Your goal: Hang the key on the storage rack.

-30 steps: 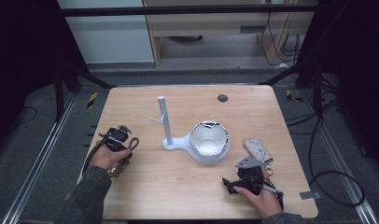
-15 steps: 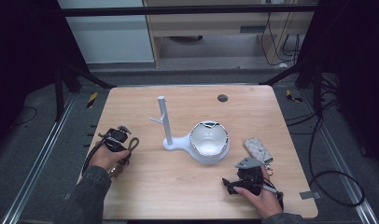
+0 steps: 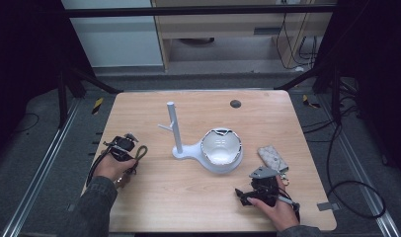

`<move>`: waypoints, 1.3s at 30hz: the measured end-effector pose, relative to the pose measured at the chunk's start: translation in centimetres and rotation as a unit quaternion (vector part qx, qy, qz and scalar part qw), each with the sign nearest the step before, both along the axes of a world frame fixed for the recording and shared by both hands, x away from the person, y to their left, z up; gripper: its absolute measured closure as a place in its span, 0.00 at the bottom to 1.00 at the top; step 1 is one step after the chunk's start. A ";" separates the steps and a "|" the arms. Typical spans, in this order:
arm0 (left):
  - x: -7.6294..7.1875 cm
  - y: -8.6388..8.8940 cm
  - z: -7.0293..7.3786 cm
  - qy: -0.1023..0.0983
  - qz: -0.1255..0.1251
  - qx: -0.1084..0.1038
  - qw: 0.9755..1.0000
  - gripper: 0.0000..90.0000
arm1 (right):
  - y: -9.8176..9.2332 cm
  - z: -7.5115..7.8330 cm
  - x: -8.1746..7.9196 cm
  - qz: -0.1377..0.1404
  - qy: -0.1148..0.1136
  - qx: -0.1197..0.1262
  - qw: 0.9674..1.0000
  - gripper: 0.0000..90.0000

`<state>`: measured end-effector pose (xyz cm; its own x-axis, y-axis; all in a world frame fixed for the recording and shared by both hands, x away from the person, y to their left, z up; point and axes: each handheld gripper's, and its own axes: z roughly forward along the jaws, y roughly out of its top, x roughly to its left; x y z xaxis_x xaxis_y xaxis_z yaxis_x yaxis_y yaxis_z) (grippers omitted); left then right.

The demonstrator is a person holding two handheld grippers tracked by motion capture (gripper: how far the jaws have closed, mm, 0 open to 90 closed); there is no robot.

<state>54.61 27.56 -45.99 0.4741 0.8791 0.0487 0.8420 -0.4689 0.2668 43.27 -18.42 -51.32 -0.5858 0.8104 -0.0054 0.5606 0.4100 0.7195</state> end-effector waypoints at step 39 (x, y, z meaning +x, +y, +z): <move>-10.4 -1.5 5.9 -0.251 -0.057 -0.143 0.956 0.73 | 0.4 0.0 0.7 -0.013 0.001 0.001 1.000 0.00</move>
